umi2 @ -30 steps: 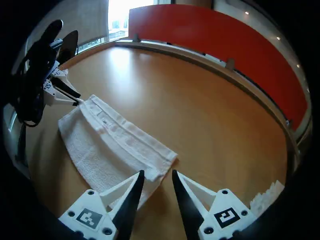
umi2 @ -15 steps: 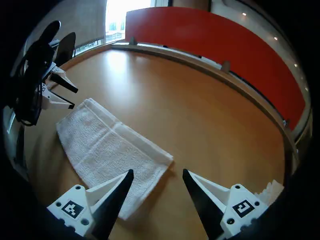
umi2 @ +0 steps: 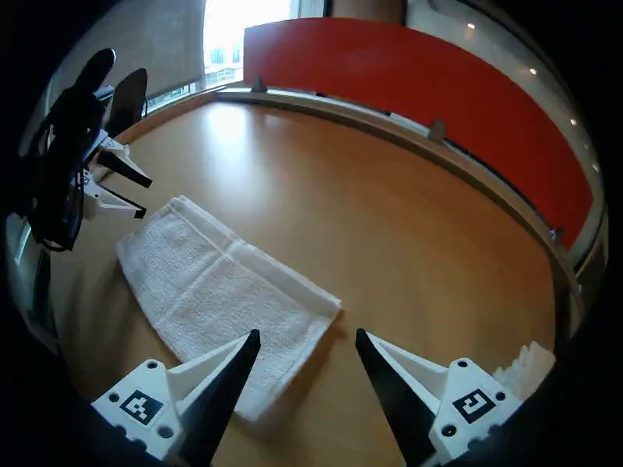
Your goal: Fold towel
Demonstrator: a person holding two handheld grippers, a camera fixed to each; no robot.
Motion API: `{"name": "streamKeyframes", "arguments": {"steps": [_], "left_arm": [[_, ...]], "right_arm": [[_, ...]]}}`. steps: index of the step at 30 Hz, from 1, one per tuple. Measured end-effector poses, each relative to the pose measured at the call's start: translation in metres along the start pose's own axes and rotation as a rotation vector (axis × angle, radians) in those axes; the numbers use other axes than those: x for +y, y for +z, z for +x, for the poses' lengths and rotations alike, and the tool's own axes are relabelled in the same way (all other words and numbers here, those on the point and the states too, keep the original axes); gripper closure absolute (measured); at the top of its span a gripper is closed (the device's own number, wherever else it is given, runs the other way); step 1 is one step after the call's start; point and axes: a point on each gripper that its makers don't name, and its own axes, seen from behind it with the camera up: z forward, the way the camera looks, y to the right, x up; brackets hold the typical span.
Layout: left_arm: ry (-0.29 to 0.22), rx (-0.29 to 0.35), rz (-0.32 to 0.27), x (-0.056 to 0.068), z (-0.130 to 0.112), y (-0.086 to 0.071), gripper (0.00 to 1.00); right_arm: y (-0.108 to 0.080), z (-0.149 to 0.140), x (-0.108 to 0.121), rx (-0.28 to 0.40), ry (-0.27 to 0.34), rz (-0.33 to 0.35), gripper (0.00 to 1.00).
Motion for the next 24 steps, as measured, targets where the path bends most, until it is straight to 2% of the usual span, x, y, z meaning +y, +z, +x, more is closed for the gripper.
{"name": "streamKeyframes", "arguments": {"steps": [6, 14, 24], "left_arm": [[-0.020, 0.002, 0.010, 0.003, -0.009, -0.009, 0.06], [-0.072, -0.004, 0.014, 0.012, -0.028, -0.019, 0.06], [-0.093, -0.007, 0.034, 0.015, -0.042, -0.027, 0.06]], "right_arm": [[-0.008, -0.006, -0.008, 0.003, 0.005, 0.004, 0.05], [-0.018, -0.017, -0.017, 0.006, 0.027, 0.003, 0.05], [-0.028, -0.027, -0.024, 0.009, 0.044, -0.003, 0.05]]}}
